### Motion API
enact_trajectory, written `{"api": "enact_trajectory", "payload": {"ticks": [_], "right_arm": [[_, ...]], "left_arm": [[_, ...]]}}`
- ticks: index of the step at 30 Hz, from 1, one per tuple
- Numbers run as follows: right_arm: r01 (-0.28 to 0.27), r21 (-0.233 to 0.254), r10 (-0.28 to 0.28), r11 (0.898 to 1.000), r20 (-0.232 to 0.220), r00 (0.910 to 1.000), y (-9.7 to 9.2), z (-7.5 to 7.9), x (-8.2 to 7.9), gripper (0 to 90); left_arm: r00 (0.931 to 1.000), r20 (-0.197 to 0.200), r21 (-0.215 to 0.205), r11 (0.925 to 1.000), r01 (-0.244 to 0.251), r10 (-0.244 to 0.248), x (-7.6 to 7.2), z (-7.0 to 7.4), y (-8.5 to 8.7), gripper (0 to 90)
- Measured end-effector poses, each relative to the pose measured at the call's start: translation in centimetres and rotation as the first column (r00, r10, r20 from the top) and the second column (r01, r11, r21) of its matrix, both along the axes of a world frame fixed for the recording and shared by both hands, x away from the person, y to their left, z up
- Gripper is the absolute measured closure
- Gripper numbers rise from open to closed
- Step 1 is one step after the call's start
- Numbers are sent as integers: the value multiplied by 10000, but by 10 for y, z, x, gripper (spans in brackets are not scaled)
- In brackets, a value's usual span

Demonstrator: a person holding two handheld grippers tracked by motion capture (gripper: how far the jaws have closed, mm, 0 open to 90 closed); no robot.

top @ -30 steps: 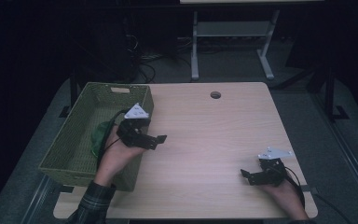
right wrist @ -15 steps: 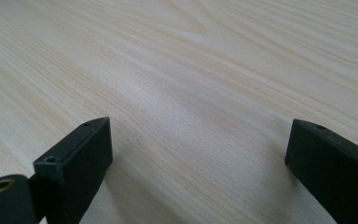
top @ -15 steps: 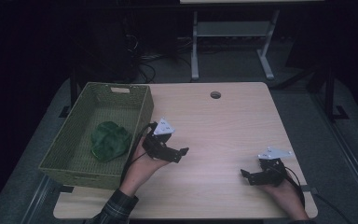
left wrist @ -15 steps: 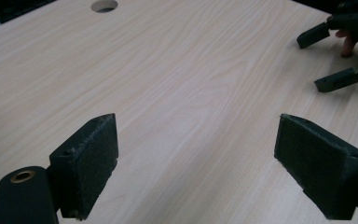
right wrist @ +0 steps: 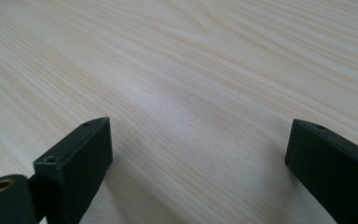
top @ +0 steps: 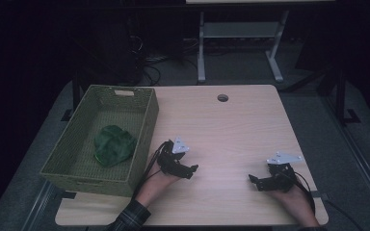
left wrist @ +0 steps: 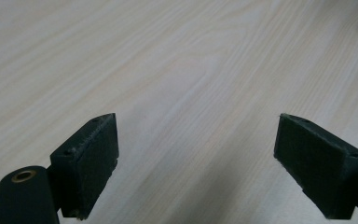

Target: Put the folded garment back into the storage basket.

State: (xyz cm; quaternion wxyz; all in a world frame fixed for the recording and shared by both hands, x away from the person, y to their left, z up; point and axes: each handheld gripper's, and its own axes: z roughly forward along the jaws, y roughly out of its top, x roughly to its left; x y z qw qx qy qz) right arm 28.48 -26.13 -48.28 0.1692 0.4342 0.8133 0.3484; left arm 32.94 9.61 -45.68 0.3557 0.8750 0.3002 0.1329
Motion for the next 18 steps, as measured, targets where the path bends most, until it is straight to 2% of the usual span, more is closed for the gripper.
{"api": "enact_trajectory", "payload": {"ticks": [2,6,8,18], "right_arm": [[-1,0,1,10000,-1,10000,0,0,0,68],[-1,-1,1,10000,-3,10000,0,0,0,68],[-2,2,2,10000,-5,10000,0,0,0,68],[-31,4,31,10000,-11,10000,0,0,0,68]], "left_arm": [[10000,-61,98,10000,0,0,1,-6,-1,132],[10000,-12,40,10000,-25,25,0,-17,-2,137],[9999,70,-287,9995,-97,100,-1,-22,-1,138],[10000,50,-290,9996,46,-45,-2,-22,0,135]]}}
